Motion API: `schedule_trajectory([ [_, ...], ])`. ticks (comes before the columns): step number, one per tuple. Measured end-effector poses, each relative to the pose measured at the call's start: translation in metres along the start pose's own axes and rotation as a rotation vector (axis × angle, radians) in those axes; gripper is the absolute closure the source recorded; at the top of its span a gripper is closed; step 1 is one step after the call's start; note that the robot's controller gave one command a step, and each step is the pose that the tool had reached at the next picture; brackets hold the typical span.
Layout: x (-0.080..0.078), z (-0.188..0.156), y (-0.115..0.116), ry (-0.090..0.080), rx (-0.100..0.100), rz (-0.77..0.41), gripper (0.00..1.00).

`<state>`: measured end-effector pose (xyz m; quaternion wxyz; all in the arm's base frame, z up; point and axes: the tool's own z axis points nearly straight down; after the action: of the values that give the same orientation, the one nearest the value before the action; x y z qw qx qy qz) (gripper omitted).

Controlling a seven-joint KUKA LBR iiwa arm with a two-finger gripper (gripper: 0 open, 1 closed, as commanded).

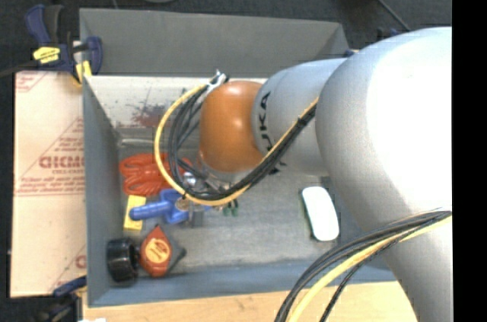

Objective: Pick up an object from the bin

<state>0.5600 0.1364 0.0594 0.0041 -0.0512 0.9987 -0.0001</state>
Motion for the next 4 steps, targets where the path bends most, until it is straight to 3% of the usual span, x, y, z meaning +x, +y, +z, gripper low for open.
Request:
schedule_trajectory([
  [2, 0.002, -0.028, -0.001, 0.012, 0.001, -0.003, 1.00],
  [3, -0.001, -0.040, 0.000, 0.002, -0.001, -0.002, 1.00],
  [4, 0.000, -0.047, -0.001, 0.003, -0.001, -0.002, 1.00],
])
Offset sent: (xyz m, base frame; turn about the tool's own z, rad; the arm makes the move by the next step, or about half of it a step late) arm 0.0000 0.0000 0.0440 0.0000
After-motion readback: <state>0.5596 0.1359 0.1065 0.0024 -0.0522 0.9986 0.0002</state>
